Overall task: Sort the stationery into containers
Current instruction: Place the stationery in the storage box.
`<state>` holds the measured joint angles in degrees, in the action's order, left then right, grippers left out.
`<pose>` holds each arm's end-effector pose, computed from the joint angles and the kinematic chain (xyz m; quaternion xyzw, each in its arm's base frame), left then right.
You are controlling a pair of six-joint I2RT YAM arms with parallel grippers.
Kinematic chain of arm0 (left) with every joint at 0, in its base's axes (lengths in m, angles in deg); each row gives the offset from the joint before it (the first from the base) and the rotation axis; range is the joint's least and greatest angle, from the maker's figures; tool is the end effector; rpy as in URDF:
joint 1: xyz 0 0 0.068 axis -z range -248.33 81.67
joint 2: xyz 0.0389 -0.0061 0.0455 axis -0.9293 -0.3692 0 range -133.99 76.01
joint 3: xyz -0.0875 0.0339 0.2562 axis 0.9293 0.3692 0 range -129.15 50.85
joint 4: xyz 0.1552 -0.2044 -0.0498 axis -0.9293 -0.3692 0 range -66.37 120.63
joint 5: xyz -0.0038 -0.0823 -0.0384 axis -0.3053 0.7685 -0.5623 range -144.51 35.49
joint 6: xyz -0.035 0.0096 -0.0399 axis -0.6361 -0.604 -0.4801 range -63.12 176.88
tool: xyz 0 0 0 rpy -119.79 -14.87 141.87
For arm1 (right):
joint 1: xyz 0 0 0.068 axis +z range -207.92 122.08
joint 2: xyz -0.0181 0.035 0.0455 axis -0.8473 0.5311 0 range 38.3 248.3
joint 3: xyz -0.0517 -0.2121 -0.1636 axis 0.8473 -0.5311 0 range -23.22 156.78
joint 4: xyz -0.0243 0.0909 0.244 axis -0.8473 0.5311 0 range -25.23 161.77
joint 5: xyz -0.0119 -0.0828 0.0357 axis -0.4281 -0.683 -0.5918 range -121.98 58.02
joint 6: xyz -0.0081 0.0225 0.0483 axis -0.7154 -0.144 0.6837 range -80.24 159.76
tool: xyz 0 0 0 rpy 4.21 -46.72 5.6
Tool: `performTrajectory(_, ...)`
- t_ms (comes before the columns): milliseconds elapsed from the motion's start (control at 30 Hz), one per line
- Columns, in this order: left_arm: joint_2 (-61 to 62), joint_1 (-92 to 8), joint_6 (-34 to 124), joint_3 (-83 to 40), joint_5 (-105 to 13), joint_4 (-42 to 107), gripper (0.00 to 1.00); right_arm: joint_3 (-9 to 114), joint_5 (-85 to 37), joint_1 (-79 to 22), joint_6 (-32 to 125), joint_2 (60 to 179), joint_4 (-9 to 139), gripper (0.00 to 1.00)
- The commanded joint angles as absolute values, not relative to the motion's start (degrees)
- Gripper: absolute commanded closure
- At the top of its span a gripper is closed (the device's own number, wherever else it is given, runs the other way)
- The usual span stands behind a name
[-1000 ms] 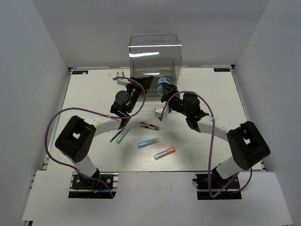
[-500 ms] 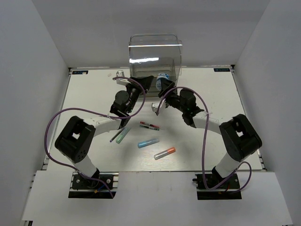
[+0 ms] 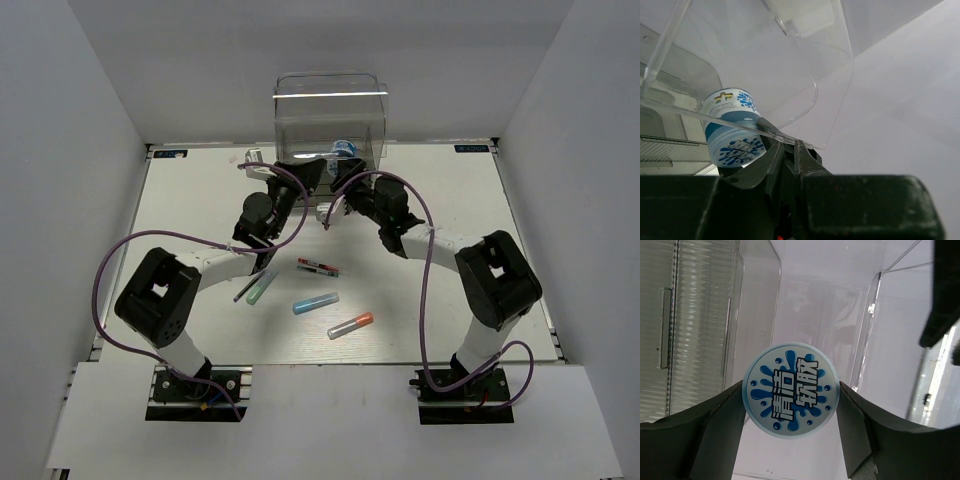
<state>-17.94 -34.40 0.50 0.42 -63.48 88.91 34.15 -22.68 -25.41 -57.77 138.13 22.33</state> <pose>0.3041 -0.1979 0.2796 -0.1792 0.5849 -0.5262 0.5907 0.3305 0.2175 0.2524 -0.6632 0.2457 -0.3304 0.6250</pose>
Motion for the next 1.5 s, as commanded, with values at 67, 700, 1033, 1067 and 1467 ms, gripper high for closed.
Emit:
performTrajectory(67,-14.43,-35.10,1.15,-1.09,-63.56,91.10,0.74,39.62,-23.72,-26.19,-57.18,139.46,17.13,1.00)
performTrajectory(700,-14.43,-35.11,1.15,-1.09,-63.56,91.62,0.74,48.33,-31.45,-26.36,-39.52,143.68,27.77,1.00)
performTrajectory(1033,-14.43,-35.11,1.15,-1.09,-63.56,91.62,0.74,50.87,-30.32,-26.37,-33.98,142.45,35.84,0.69)
performTrajectory(1067,-14.43,-35.11,1.15,-1.09,-63.56,91.62,0.74,51.22,-30.23,-26.45,-33.72,142.45,36.64,0.66)
performTrajectory(1467,-14.43,-35.11,1.15,-1.09,-63.56,91.10,0.74,50.79,-30.49,-26.28,-31.87,141.22,38.40,0.27)
